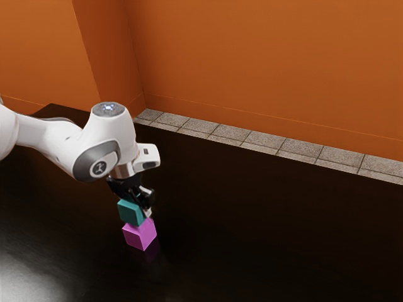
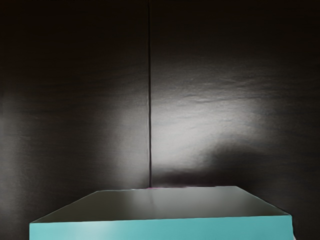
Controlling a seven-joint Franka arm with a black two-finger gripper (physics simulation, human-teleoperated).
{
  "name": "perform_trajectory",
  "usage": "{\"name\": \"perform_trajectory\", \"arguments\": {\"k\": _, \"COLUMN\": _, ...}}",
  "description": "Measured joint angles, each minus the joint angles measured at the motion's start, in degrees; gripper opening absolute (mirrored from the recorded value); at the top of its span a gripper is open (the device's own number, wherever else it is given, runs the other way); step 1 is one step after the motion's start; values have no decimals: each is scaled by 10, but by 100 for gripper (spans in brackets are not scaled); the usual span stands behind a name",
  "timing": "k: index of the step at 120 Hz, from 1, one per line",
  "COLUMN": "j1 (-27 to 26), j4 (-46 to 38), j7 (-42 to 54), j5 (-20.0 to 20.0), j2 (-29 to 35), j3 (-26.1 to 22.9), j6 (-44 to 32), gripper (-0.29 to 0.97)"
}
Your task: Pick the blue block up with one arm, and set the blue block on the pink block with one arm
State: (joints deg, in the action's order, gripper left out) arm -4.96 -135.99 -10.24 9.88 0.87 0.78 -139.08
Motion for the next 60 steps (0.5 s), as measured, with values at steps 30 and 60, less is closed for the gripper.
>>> {"name": "perform_trajectory", "arguments": {"k": 30, "j1": 33, "j4": -12, "j7": -2, "j5": 0, "j2": -1, "j3": -1, "j6": -23, "gripper": 33}}
{"name": "perform_trajectory", "arguments": {"k": 60, "j1": 46, "j4": -14, "j7": -4, "j5": -1, "j2": -1, "j3": -3, "j6": -35, "gripper": 33}}
